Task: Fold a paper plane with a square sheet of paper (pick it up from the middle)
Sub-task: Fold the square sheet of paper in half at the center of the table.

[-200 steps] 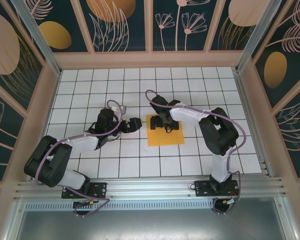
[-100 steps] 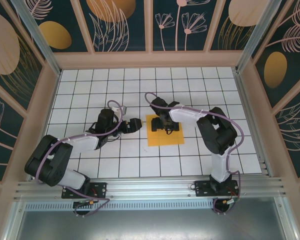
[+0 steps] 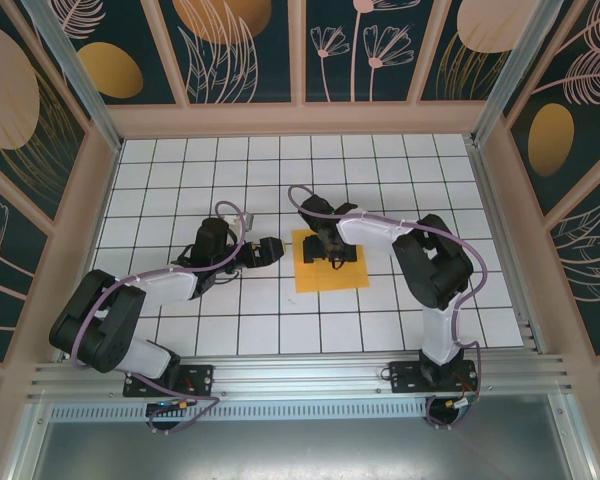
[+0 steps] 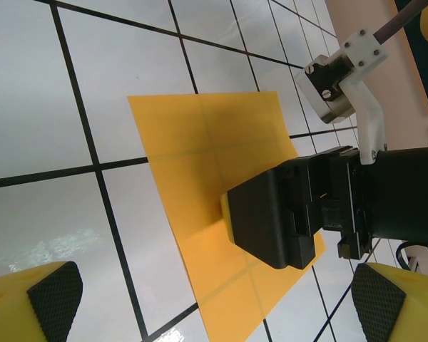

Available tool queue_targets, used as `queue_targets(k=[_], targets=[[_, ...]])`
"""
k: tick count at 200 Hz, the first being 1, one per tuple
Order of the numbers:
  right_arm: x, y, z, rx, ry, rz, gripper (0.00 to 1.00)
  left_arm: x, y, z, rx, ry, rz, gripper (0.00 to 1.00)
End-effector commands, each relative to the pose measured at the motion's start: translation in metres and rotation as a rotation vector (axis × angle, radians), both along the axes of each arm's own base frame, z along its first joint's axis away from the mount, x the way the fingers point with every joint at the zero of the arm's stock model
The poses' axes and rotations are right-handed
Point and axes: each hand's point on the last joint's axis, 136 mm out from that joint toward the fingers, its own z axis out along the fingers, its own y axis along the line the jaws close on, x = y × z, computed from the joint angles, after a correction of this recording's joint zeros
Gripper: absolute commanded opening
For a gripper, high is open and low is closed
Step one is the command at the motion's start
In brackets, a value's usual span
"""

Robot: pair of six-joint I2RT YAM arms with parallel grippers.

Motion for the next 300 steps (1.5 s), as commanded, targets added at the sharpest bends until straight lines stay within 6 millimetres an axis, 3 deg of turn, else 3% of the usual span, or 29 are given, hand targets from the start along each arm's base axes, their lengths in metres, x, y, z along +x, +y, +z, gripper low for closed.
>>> queue_targets(k=[1,50,105,154,189,237,263,300], targets=[[-0.034,-0.026,-0.048,-0.13,0.153,-0.009,0.87,0.002,-0.004,0.005,0.003,-0.021,-0.022,0.99],[-0.029,-0.024,-0.041,-0.127,0.136,-0.002,0.81,0.003,-0.004,0.006,0.003,-0.023,-0.021,0.99],[-0.009,-0.009,0.004,-0.051,0.03,0.001,0.57,0.003,-0.004,0.008,0.003,-0.027,-0.02,0.99],[-0.003,-0.002,0.037,0.05,-0.047,-0.006,0.47,0.005,-0.003,0.011,0.01,-0.034,-0.006,0.99],[-0.001,0.012,0.064,0.199,-0.099,0.01,0.45,0.007,-0.002,0.014,0.009,-0.043,0.002,0.99],[-0.002,0.039,0.111,0.61,-0.146,0.035,0.45,0.007,-0.002,0.024,-0.008,-0.057,0.003,0.99],[-0.001,0.032,0.108,0.709,-0.145,0.002,0.45,0.007,-0.004,0.029,-0.022,-0.064,-0.001,0.99],[-0.01,0.017,0.082,0.735,-0.119,-0.045,0.46,0.003,-0.01,0.033,-0.057,-0.052,-0.04,0.99]])
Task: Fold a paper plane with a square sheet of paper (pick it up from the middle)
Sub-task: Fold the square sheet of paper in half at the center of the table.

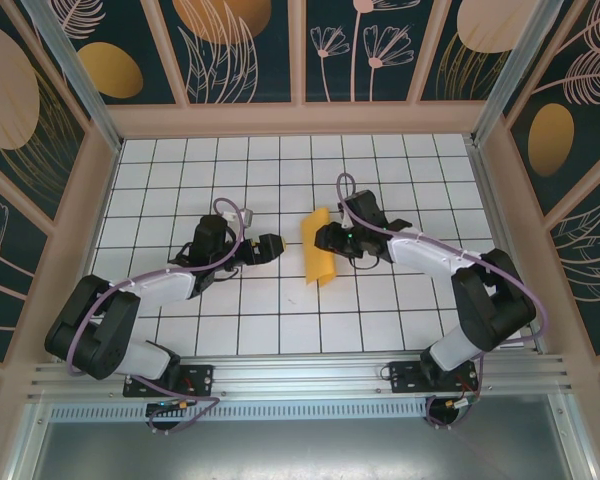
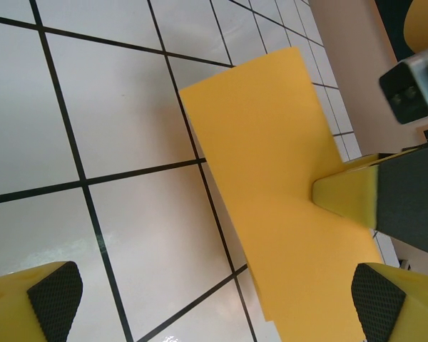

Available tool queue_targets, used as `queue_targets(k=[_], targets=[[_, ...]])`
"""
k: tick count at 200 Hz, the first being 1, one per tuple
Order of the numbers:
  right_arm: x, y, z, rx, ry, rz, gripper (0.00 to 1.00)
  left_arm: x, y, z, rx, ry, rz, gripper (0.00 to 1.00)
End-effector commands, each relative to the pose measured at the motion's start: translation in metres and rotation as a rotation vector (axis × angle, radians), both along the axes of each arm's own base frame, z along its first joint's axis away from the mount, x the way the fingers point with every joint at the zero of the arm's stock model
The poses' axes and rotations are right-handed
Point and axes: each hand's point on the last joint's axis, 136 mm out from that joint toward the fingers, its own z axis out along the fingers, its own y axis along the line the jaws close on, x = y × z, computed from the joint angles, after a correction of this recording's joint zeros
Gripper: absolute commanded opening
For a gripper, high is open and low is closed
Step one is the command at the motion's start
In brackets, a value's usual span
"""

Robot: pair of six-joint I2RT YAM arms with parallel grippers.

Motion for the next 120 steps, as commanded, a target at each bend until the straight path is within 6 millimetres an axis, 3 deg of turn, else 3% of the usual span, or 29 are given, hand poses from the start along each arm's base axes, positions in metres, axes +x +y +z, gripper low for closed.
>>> queue_targets(k=[1,8,59,120], targets=[[-0.005,0.007,0.006,0.104,-0.014,0.008,0.46,0.0,-0.009,0.017,-0.041,-0.025,-0.039,0.98],[0.001,-0.005,0.003,0.105,-0.012,-0.029,0.47,0.0,-0.009,0.017,-0.042,-0.023,-0.037,0.98],[-0.009,-0.046,-0.028,0.026,0.042,-0.093,0.56,-0.005,-0.023,0.018,-0.038,-0.013,-0.086,0.98],[-0.013,-0.073,-0.038,-0.076,0.063,-0.114,0.69,-0.009,-0.056,0.011,-0.012,0.015,-0.132,0.87]])
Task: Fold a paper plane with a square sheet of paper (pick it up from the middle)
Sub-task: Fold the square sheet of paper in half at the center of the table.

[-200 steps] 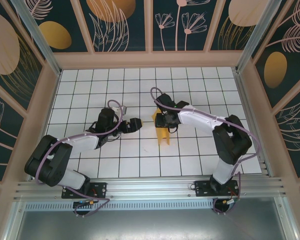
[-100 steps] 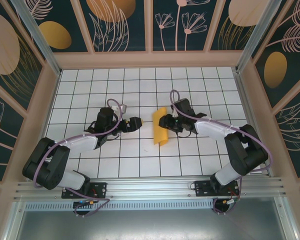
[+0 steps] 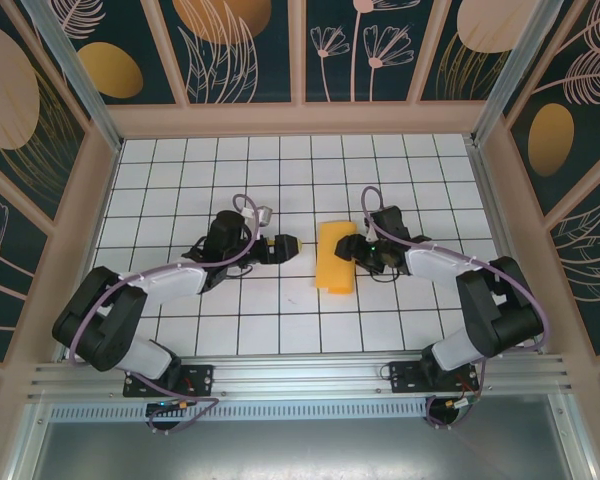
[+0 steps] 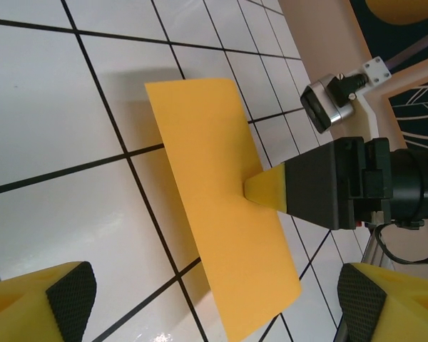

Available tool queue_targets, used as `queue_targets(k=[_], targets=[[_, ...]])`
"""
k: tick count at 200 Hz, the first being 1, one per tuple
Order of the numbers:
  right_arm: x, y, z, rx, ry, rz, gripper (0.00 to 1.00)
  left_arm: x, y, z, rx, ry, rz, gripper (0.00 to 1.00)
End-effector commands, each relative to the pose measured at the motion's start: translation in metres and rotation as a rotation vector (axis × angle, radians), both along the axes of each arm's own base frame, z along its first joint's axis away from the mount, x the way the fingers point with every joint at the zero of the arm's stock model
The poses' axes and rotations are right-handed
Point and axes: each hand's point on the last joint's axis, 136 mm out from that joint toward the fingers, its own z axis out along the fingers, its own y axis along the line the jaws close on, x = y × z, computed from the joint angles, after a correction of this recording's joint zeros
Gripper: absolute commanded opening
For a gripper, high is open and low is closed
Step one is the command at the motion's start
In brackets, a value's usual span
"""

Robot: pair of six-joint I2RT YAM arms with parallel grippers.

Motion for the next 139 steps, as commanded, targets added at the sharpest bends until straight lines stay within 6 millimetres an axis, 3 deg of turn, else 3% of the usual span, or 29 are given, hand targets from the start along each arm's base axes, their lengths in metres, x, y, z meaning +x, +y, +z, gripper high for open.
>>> queue_targets(k=[1,98,139], targets=[[-0.003,-0.012,0.0,-0.06,-0.004,0.008,0.7,0.001,-0.01,-0.001,0.011,0.02,-0.009,0.87],[0.008,-0.045,-0.01,-0.171,0.011,-0.097,0.73,0.002,-0.043,-0.008,0.038,0.049,-0.035,0.73],[0.006,-0.042,-0.021,-0.19,0.035,-0.045,0.65,0.004,-0.051,-0.013,0.034,0.076,-0.033,0.65]])
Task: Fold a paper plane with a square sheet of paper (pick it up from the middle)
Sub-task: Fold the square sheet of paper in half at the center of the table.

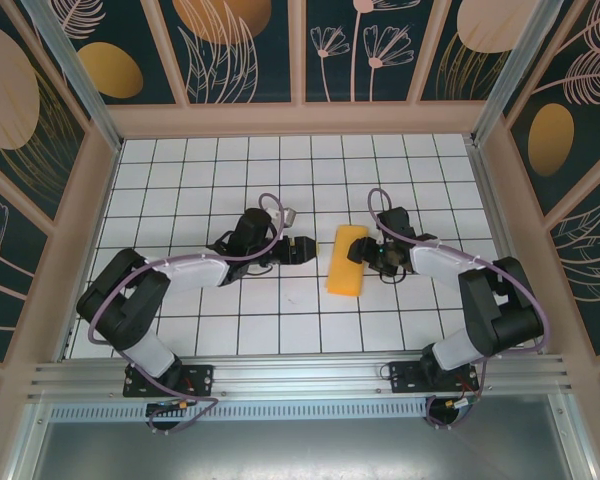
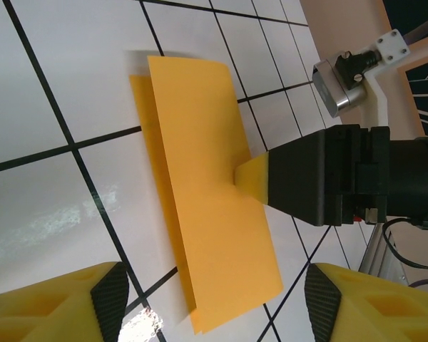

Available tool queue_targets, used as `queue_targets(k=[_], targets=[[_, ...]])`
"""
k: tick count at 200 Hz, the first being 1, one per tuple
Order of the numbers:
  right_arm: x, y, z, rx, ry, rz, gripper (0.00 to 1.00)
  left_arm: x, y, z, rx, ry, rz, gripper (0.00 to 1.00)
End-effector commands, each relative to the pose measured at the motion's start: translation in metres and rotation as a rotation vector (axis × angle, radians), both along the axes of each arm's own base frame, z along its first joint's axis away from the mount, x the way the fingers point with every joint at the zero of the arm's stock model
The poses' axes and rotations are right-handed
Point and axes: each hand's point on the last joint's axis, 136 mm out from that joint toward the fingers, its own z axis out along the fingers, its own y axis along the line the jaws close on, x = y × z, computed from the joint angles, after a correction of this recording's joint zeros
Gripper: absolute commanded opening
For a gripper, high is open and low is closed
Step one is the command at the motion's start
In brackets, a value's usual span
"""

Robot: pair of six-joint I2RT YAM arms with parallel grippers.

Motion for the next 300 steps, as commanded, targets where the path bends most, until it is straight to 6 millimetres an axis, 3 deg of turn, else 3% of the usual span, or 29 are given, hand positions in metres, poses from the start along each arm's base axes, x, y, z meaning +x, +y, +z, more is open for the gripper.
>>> queue_targets(k=[1,122,300], targets=[[0.005,-0.002,-0.003,-0.029,0.008,0.018,0.65,0.005,-0.006,0.002,-0.006,0.016,0.012,0.65],[-0.001,0.008,-0.017,-0.018,0.047,0.148,0.64,0.006,-0.015,-0.001,-0.009,0.033,-0.02,0.64],[0.004,0.009,-0.026,-0.037,0.1,0.198,0.7,0.005,-0.019,0.003,-0.02,0.032,-0.044,0.65]])
